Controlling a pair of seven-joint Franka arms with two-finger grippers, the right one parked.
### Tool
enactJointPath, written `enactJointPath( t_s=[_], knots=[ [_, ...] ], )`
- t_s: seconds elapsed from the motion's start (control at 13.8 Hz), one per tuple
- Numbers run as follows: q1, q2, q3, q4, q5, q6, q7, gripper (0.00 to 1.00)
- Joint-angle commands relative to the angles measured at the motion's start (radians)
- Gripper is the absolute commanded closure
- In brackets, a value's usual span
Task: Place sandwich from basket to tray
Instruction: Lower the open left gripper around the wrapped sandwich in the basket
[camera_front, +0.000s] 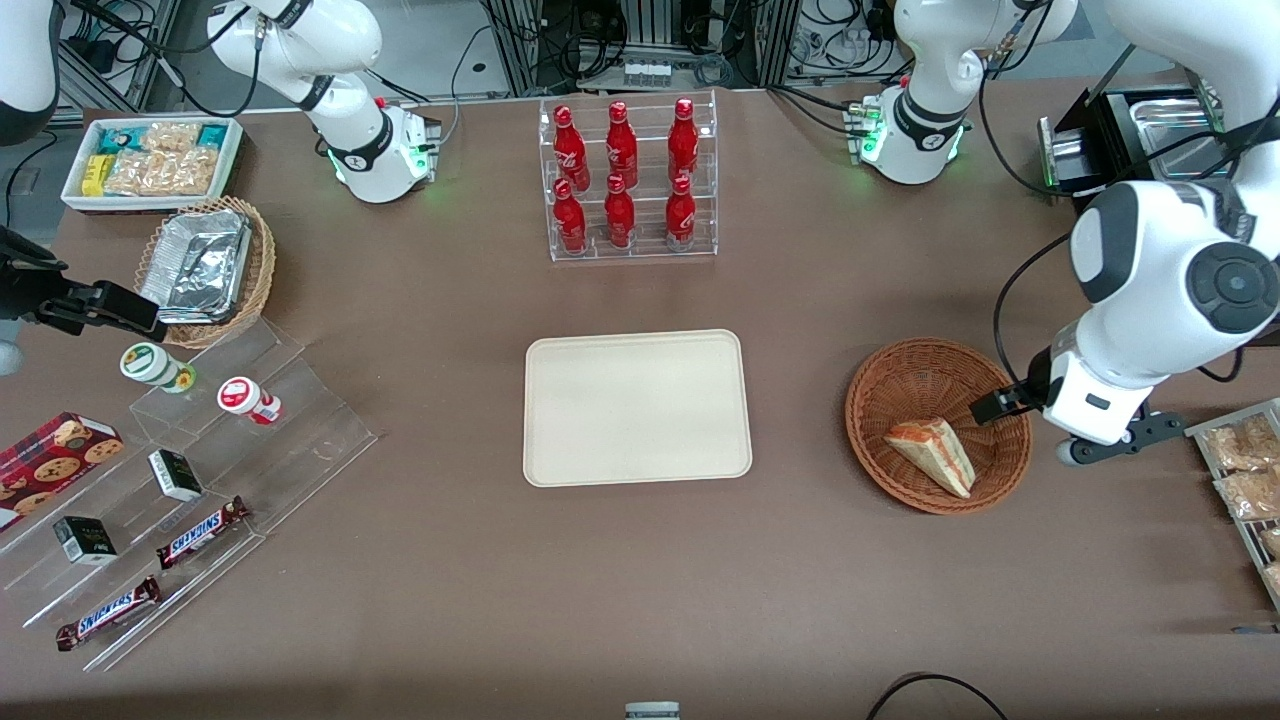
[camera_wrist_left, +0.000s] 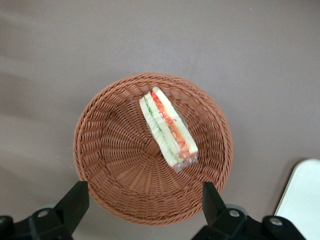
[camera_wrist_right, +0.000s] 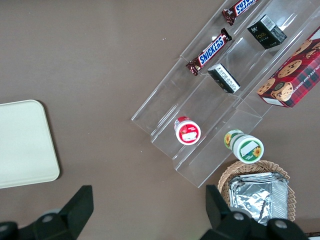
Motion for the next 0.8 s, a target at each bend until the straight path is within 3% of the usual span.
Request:
enactJointPath(
  t_s=[0.0,0.43,0.72],
  knots=[
    [-0.004,-0.036,0.001,-0.077,-0.013,0.067,-0.107,0.00],
    [-0.007,-0.014,-0.016,-0.224,-0.011,0.330,-0.253,0.00],
    [-0.007,0.022,-0.022,-0.230,-0.011,0.351,-0.268,0.00]
  ],
)
